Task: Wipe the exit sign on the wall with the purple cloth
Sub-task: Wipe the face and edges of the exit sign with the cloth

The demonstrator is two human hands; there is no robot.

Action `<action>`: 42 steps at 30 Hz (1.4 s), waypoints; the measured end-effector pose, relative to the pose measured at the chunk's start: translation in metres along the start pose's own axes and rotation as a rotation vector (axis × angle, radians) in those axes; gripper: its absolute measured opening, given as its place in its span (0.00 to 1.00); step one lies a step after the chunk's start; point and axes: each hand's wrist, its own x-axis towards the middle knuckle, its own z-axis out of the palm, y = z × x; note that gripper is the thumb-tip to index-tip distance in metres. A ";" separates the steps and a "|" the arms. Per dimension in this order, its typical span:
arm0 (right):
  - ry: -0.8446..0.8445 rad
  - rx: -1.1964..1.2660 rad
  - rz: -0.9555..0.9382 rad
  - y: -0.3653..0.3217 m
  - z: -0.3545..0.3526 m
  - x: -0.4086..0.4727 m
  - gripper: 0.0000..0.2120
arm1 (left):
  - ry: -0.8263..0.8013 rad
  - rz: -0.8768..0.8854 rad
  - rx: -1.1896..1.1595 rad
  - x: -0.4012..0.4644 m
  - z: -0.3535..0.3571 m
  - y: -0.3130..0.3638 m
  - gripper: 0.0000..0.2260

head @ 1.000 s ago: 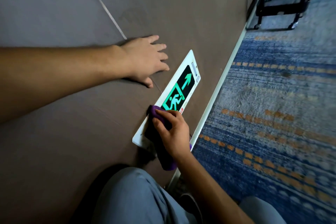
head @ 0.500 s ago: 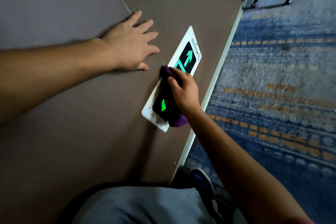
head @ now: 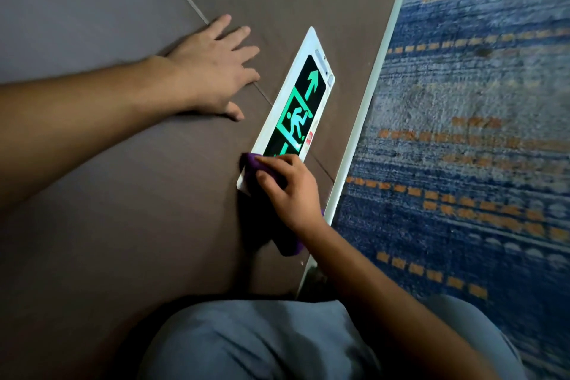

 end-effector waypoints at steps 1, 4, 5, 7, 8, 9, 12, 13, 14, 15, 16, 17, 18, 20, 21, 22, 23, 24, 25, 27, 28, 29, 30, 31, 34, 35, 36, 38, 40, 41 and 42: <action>0.021 0.010 0.010 -0.001 -0.006 0.010 0.15 | -0.008 -0.004 0.000 0.000 0.000 0.000 0.40; 0.028 -0.015 0.053 -0.004 -0.017 0.037 0.16 | -0.038 0.004 -0.002 0.000 -0.001 0.001 0.44; -0.008 -0.043 0.041 -0.005 -0.017 0.043 0.16 | -0.044 0.005 -0.004 0.000 -0.001 0.001 0.44; -0.048 -0.103 0.013 -0.008 -0.014 0.046 0.16 | -0.037 0.009 -0.017 0.001 -0.004 0.000 0.43; -0.055 -0.123 0.003 -0.008 -0.011 0.042 0.16 | -0.035 0.018 -0.023 0.001 -0.004 0.000 0.43; -0.055 -0.135 -0.012 -0.008 -0.006 0.033 0.16 | -0.032 0.027 -0.024 0.000 -0.004 0.000 0.43; -0.057 -0.110 -0.073 -0.003 0.010 -0.009 0.17 | -0.024 0.027 -0.008 -0.001 -0.004 0.001 0.42; -0.062 -0.094 -0.093 0.001 0.013 -0.022 0.17 | -0.024 0.032 -0.006 0.000 -0.004 0.002 0.42; -0.079 -0.088 -0.106 0.004 0.015 -0.033 0.16 | -0.030 0.034 0.001 0.001 -0.005 0.002 0.42; -0.111 -0.098 -0.120 0.007 0.016 -0.040 0.16 | -0.037 0.033 0.006 -0.001 -0.004 0.003 0.42; -0.142 -0.109 -0.127 0.011 0.016 -0.044 0.15 | -0.042 0.033 0.009 -0.002 -0.003 0.003 0.42; -0.161 -0.109 -0.128 0.014 0.014 -0.045 0.15 | -0.048 0.033 0.011 -0.003 -0.002 0.003 0.42; -0.164 -0.098 -0.122 0.016 0.011 -0.045 0.15 | -0.052 0.033 0.012 -0.004 -0.001 0.004 0.42; -0.121 -0.058 -0.096 0.017 0.004 -0.039 0.15 | -0.059 0.037 0.015 -0.005 -0.001 0.004 0.42; -0.082 -0.038 -0.081 0.015 0.001 -0.034 0.15 | -0.061 0.035 0.011 -0.006 -0.001 0.005 0.42; -0.039 -0.023 -0.067 0.011 -0.003 -0.027 0.15 | -0.061 0.033 0.007 -0.006 -0.003 0.005 0.42; -0.007 -0.019 -0.058 0.006 -0.004 -0.021 0.15 | -0.063 0.033 0.000 -0.006 -0.003 0.006 0.41; 0.013 -0.022 -0.064 0.000 -0.004 -0.014 0.16 | -0.062 0.034 -0.005 -0.006 -0.003 0.006 0.41; 0.019 -0.033 -0.076 -0.005 -0.002 -0.009 0.16 | -0.060 0.039 -0.010 -0.006 -0.003 0.006 0.41; 0.022 -0.074 -0.109 -0.013 0.007 -0.003 0.17 | -0.050 0.040 -0.003 -0.006 -0.004 0.006 0.41; 0.028 -0.100 -0.129 -0.013 0.013 -0.006 0.17 | -0.051 0.040 0.000 -0.006 -0.005 0.006 0.41; 0.039 -0.122 -0.144 -0.010 0.018 -0.011 0.17 | -0.056 0.040 0.001 -0.006 -0.005 0.006 0.41; 0.050 -0.133 -0.153 -0.004 0.022 -0.017 0.17 | -0.059 0.040 -0.001 -0.005 -0.006 0.006 0.42; 0.054 -0.130 -0.148 0.004 0.025 -0.025 0.16 | -0.062 0.040 -0.001 -0.005 -0.006 0.007 0.42; 0.045 -0.156 -0.079 0.035 0.026 -0.047 0.16 | -0.050 0.046 0.015 -0.006 -0.005 0.008 0.42; 0.034 -0.189 -0.048 0.045 0.024 -0.053 0.16 | -0.043 0.053 0.020 -0.005 -0.004 0.008 0.42; 0.010 -0.224 -0.025 0.052 0.024 -0.057 0.16 | -0.038 0.048 0.017 -0.006 -0.002 0.006 0.42; -0.006 -0.252 0.016 0.059 0.019 -0.062 0.16 | -0.028 0.052 0.016 -0.006 -0.002 0.006 0.42; 0.011 -0.211 0.021 0.055 0.015 -0.059 0.16 | -0.034 0.054 0.015 -0.005 0.001 0.006 0.41; 0.043 -0.186 0.008 0.049 0.013 -0.054 0.16 | -0.033 0.051 0.013 -0.005 0.001 0.006 0.41; 0.078 -0.167 -0.013 0.040 0.010 -0.047 0.17 | -0.030 0.052 0.003 -0.004 0.001 0.008 0.41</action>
